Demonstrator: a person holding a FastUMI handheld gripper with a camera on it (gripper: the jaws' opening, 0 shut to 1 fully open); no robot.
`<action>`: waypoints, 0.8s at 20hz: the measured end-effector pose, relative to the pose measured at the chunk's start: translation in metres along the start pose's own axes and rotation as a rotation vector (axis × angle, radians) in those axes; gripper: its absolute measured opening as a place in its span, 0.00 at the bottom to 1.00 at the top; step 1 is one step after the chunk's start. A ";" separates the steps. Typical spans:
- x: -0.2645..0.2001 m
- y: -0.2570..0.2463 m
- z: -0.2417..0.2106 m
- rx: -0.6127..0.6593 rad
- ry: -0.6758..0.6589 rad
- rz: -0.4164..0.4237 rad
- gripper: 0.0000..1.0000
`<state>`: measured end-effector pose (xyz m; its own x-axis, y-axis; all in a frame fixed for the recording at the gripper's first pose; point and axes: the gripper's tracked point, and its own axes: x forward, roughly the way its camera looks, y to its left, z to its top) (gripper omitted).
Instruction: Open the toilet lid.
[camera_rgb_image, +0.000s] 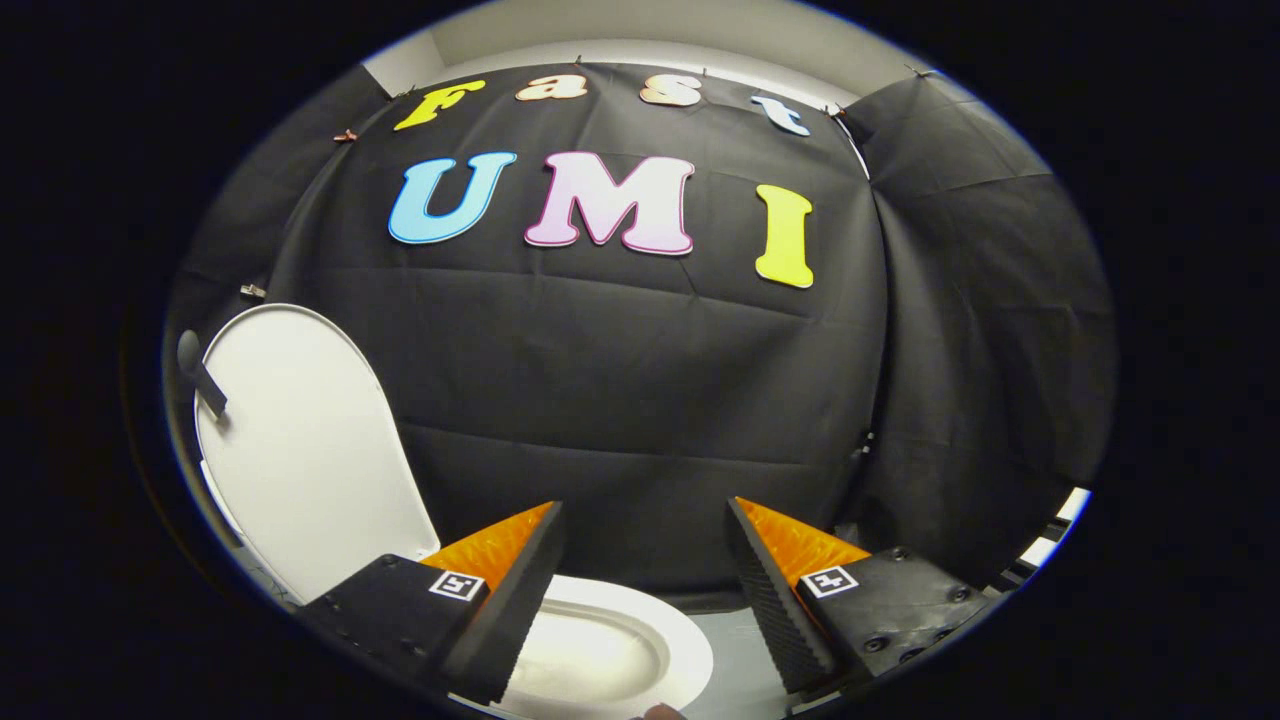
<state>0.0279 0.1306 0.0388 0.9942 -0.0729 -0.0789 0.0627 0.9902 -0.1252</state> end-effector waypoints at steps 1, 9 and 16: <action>0.000 -0.003 -0.003 -0.012 -0.006 -0.011 0.99; -0.001 -0.006 -0.002 0.048 -0.002 0.008 0.99; -0.001 -0.016 0.000 0.092 0.001 -0.010 0.98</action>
